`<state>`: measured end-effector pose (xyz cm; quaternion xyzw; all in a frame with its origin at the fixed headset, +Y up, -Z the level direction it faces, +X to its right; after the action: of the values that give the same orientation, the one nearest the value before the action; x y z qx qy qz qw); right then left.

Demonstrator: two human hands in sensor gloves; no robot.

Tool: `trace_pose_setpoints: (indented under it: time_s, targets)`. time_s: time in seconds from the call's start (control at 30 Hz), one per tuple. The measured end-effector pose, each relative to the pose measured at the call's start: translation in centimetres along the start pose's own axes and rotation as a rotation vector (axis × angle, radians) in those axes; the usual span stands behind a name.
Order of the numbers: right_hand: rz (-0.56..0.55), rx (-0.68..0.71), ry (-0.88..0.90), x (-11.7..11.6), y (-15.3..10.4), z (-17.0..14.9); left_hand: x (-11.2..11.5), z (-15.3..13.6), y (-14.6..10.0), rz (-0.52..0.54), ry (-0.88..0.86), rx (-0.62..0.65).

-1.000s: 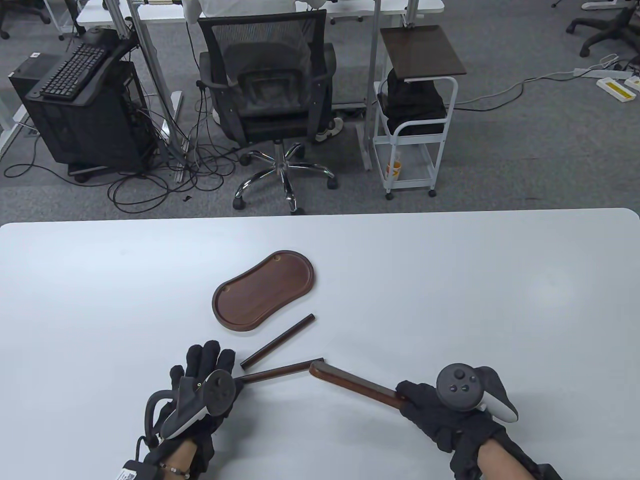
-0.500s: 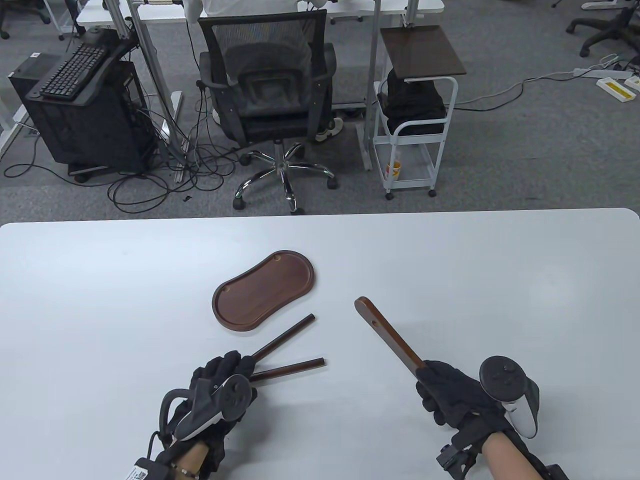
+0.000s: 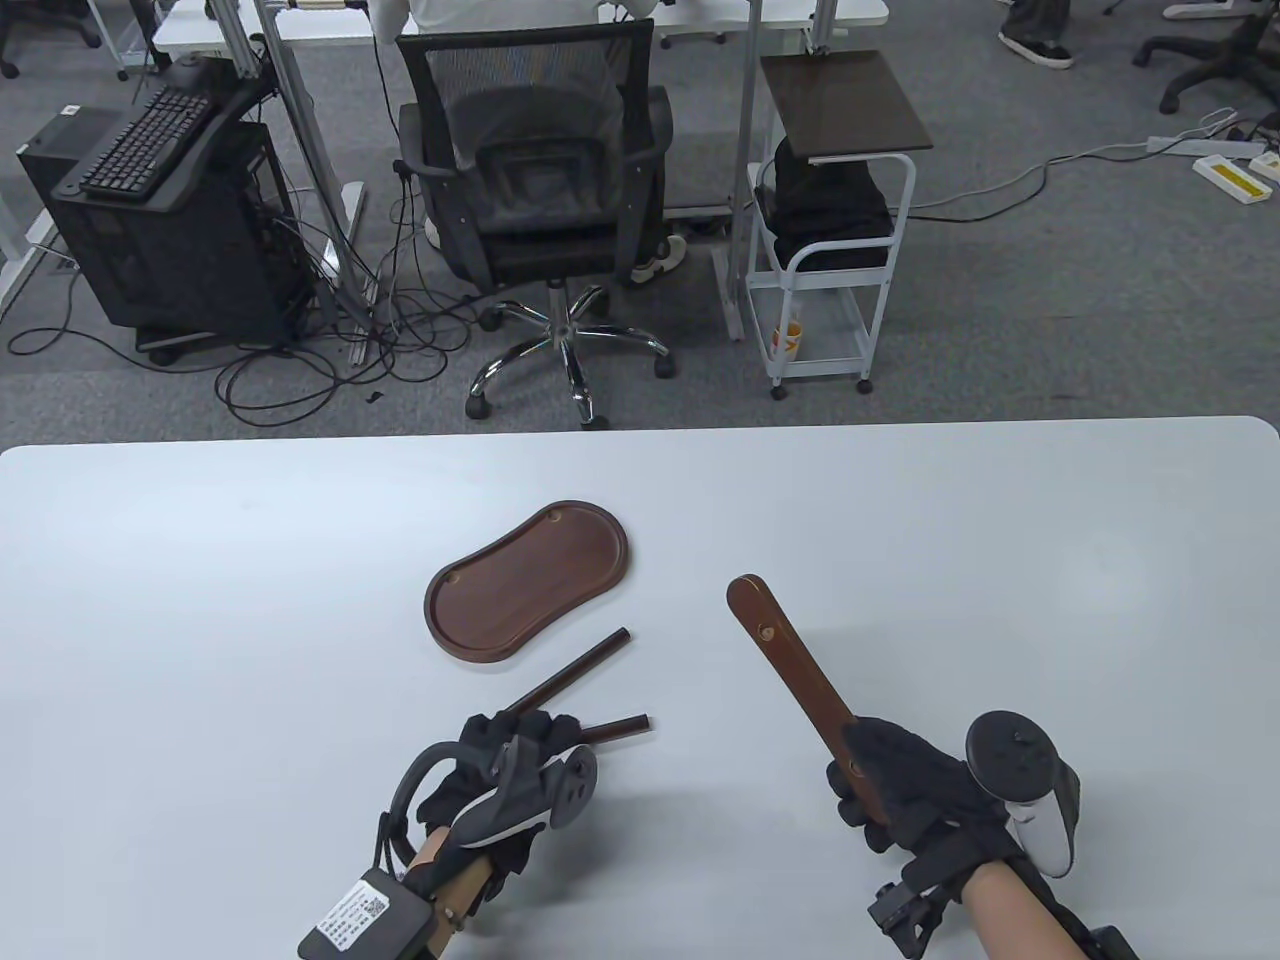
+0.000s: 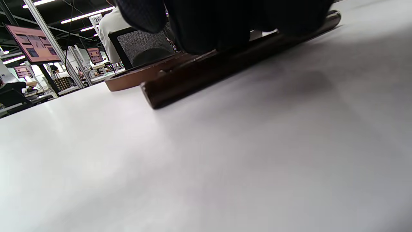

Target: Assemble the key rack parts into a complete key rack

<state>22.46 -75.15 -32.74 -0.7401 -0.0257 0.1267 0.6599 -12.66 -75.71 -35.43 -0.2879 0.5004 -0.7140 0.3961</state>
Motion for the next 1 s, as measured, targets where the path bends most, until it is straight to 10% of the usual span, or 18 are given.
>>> trace_pose_setpoints:
  time_s: [0.6,1.0]
  targets:
    - [0.003,0.021,-0.018,0.0,0.0,0.1,0.0,1.9,-0.5,-0.013,0.082,0.037]
    - [0.003,0.026,0.015,-0.1,-0.1,0.2,-7.3,-0.6,-0.9,0.203,-0.261,0.002]
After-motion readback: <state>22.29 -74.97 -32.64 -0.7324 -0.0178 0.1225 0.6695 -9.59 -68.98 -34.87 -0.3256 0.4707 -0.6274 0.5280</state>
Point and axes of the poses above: the tracker on the back of each hand, its own z axis roughly to the thumb side, its own y axis roughly from the wrist to the fingertips, x = y × z, the point moved 5 cm from there along y, roughly from the wrist to the fingertips, and after that the axes turned 12 degrees about y, right-handed, at the moved point
